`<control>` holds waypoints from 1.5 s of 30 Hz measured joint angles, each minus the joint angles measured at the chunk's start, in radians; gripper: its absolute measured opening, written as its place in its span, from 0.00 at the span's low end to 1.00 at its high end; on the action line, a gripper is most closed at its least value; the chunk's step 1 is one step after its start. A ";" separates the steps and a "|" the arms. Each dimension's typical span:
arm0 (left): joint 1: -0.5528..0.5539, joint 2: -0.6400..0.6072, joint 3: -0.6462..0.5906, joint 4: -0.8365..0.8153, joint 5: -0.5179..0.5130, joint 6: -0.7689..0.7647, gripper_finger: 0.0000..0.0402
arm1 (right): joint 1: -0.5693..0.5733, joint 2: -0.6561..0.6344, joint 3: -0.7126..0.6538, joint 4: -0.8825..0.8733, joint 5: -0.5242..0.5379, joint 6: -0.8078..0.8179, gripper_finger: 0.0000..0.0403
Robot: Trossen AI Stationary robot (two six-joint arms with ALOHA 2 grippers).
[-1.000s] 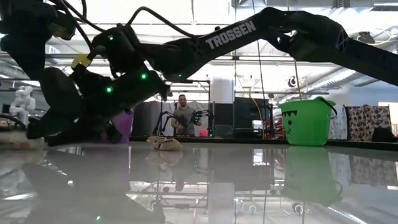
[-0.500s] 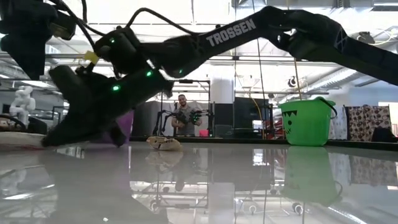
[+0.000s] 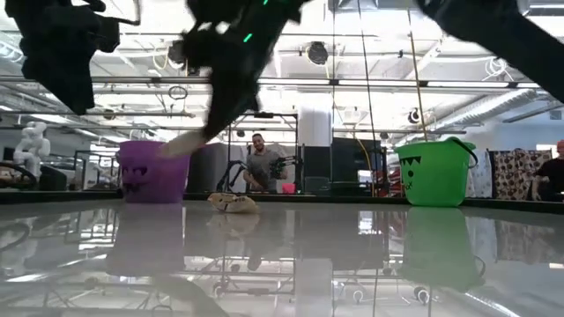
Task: Sort candy by brand, put in halloween buckets
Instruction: Put the white candy into the green bucket
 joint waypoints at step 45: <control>0.024 0.244 -0.001 0.271 -0.106 0.079 0.48 | -0.747 -1.119 -1.231 -0.135 0.544 0.193 0.00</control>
